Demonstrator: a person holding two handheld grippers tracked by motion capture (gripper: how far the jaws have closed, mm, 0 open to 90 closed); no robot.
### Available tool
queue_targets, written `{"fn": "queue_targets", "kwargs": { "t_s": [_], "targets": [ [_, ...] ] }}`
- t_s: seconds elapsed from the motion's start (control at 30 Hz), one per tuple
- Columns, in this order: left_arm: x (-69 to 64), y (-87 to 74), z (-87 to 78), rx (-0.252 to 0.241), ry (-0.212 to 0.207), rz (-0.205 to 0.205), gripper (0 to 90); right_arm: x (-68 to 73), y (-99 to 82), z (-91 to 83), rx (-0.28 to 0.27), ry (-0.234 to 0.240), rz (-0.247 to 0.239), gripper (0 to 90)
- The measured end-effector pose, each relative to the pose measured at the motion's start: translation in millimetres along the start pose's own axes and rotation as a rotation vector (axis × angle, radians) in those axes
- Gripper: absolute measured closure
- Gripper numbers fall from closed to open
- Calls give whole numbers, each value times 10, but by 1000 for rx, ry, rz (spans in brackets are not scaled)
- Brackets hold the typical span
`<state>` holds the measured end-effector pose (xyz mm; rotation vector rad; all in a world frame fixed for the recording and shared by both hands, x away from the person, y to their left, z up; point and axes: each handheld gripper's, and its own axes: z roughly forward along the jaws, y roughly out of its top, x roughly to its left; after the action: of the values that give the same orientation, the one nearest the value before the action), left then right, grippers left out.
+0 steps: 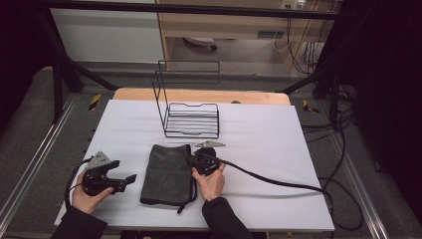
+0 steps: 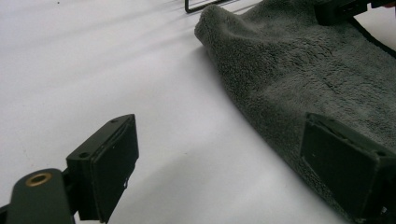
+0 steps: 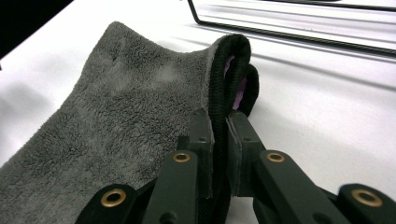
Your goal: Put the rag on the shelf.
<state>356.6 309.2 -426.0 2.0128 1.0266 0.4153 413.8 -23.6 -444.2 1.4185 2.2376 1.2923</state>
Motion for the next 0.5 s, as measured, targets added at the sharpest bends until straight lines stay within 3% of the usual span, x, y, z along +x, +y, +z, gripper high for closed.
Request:
{"fn": "queue_targets", "kwargs": {
  "t_s": [0.17,0.4,0.43,0.47,0.5],
  "targets": [
    [0,-1,2,2,-1,2,116,-28,-13,21,-5,6,-40,787],
    [-3,7,22,14,-6,-5,90,-159,23,-98,-46,57,-82,469],
    [-3,7,22,14,-6,-5,83,-159,23,-98,-46,57,-82,469],
    [-8,14,25,12,-7,-7,79,-198,52,-158,-49,75,-110,356],
    [-9,21,26,12,-10,-5,79,-198,52,-158,-49,75,-110,356]
  ]
}}
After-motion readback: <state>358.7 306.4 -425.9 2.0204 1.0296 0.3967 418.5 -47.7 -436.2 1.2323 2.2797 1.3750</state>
